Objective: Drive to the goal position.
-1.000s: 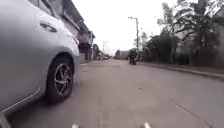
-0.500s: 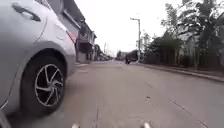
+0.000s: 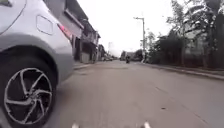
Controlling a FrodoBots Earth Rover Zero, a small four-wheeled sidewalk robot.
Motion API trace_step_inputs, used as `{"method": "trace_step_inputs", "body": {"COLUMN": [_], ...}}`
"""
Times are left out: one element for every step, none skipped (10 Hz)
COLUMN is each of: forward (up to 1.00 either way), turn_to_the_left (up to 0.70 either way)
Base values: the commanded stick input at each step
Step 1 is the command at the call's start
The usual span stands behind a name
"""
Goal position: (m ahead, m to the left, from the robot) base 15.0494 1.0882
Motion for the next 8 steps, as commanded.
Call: {"method": "trace_step_inputs", "body": {"forward": [0.70, 0.70, 0.70, 0.70, 0.70, 0.70, 0.70, 0.70], "turn_to_the_left": [0.03, 0.03, 0.01, 0.00, 0.00, 0.00, 0.00, 0.00]}}
